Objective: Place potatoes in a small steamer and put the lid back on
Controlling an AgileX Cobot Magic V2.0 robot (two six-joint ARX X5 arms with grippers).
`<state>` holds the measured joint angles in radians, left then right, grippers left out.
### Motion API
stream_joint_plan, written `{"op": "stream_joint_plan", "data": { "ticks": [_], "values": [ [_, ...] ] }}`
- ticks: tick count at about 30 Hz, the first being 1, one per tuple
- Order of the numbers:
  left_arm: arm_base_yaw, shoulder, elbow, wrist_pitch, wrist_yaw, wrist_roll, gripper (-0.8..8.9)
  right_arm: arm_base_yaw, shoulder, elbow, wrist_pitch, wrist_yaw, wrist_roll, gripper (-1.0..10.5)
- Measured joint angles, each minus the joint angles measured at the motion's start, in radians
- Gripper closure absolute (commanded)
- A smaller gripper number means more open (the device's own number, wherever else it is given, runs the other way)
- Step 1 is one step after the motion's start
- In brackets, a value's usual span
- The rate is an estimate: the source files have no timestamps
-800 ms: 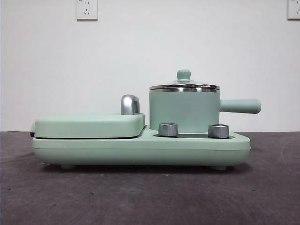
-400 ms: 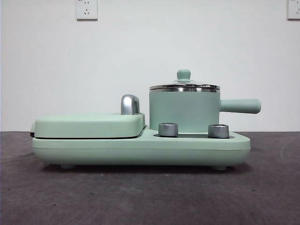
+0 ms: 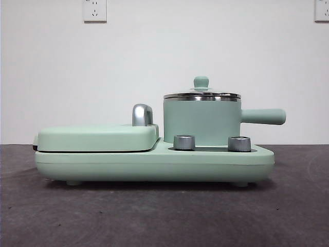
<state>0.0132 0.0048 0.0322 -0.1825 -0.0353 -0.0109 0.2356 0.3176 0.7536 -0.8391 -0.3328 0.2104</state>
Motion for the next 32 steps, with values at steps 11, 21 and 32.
{"op": "stream_joint_plan", "data": {
  "ticks": [11, 21, 32],
  "values": [
    [0.0, 0.0, 0.0, 0.0, 0.0, 0.0, 8.07, -0.253, -0.171, -0.38, 0.459, 0.237, -0.004, 9.3],
    [0.0, 0.0, 0.0, 0.0, 0.0, 0.0, 8.07, -0.257, -0.249, -0.639, 0.609, 0.389, -0.055, 9.3],
    [0.0, 0.0, 0.0, 0.0, 0.0, 0.0, 8.07, -0.257, -0.314, -0.724, 0.638, 0.356, -0.169, 9.3]
  ]
}}
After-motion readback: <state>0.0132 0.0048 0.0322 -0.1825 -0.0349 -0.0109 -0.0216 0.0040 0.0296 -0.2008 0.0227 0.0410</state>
